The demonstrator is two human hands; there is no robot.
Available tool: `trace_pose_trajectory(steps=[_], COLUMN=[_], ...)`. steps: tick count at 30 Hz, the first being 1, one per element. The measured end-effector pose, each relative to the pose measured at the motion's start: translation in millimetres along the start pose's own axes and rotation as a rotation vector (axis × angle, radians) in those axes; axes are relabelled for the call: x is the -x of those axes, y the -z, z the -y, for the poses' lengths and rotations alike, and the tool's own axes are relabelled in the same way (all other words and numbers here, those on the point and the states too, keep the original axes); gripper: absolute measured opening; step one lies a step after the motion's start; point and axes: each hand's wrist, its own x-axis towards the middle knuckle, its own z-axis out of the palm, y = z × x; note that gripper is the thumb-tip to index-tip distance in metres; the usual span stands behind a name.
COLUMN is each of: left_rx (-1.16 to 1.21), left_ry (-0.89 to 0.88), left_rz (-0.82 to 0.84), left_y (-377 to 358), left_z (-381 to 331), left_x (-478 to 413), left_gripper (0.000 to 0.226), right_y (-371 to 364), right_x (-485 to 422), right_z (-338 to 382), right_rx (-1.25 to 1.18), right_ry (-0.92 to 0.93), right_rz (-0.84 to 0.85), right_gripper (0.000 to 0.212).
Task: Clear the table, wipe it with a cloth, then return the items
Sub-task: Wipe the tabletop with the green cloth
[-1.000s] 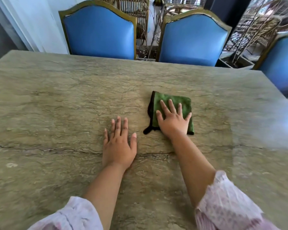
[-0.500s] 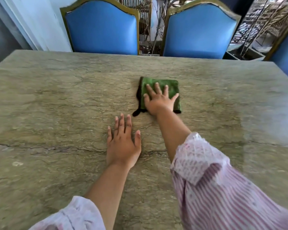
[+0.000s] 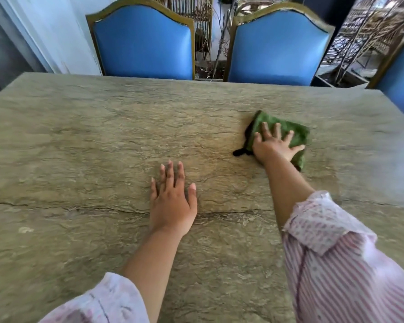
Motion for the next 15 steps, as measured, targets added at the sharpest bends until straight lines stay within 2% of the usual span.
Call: trace_pose_trajectory(steps=[2,4,6,8,10,13,15], left_rx=[0.081,0.274,0.489,0.582,0.572,0.493,0.455], left_ry=[-0.013,-0.013,0.034,0.029,-0.024,-0.083,-0.08], left_rz=[-0.047,-0.132,-0.224,-0.255,-0.223,-0.183,-0.171], left_y=[2,5,11,21,32,45,52], left_z=[0,-1,-1,2,8,22,32], left_x=[3,5,9,17,28,55,72], left_gripper=[0.079,0.078,0.077,0.076,0.076,0.076,0.076], right_y=[-11,-25,-33,-35,-32,-23,-23], right_x=[26,65,112,141,147,152,165], right_z=[39,69,71,48,9,-38,-41], right_rx=[0.02,0.05,0.072,0.065,0.044,0.007,-0.002], right_ry=[0.19,0.389,0.543,0.607,0.529,0.228,0.114], right_rz=[0.022,0.061,0.09,0.076,0.063,0.052,0.057], right_gripper=[0.053,0.052,0.051,0.051,0.05,0.051,0.052])
